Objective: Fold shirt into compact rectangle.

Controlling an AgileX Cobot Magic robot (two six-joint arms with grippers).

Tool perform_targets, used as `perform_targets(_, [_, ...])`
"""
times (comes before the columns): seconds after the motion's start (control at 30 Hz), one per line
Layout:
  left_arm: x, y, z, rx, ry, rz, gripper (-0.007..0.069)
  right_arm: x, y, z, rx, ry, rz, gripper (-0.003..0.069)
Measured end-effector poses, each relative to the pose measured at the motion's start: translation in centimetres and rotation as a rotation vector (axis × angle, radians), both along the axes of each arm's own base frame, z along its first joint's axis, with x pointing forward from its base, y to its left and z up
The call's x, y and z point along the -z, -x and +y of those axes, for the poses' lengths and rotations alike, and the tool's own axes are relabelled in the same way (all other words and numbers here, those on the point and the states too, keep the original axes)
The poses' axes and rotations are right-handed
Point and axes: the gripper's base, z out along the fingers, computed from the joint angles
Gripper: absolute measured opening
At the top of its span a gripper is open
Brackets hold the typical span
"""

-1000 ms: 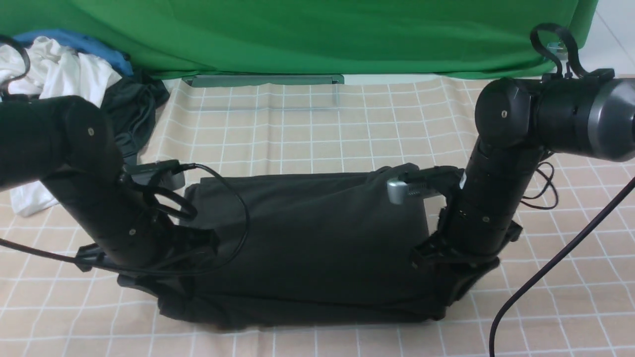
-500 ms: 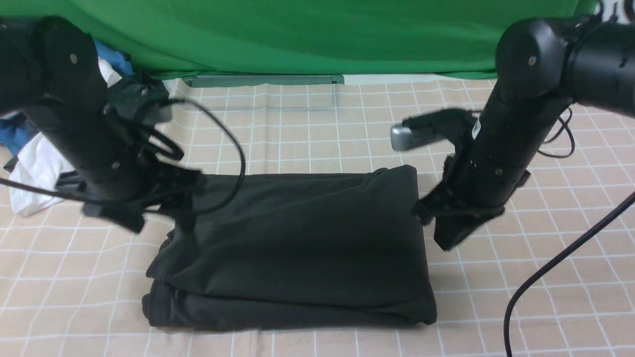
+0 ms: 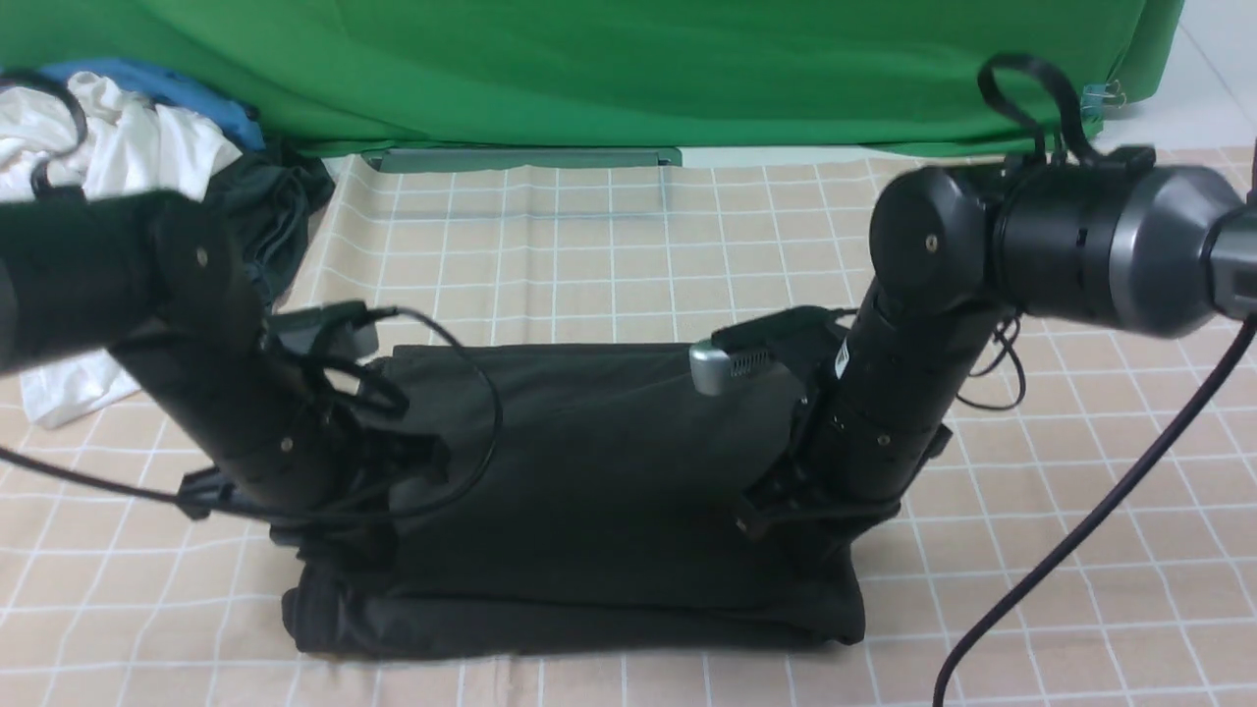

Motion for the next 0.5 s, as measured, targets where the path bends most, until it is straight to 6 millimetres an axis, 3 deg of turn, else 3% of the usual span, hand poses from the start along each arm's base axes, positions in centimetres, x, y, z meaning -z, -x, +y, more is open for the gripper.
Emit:
perform_targets(0.17, [1.5,0.7,0.4,-0.078,-0.014,-0.055,0.0015,1.9,0.8,-0.6,0.033,0.018,0.005,0.0035])
perform_targets(0.3, [1.4,0.7,0.4,-0.086,-0.01,-0.062,0.0017,1.9,0.9,-0.9,0.05,0.037,0.004,0.0035])
perform_targets(0.47, [0.3,1.4,0.5,-0.06,-0.005,-0.081,0.0019,0.4,1.2,-1.5,0.029,0.061,-0.04,0.0035])
perform_targets(0.5, [-1.0,2.0,0.7,-0.042,-0.007,-0.102,0.0019,-1.3,1.3,-2.0,0.022,0.058,-0.091,0.0035])
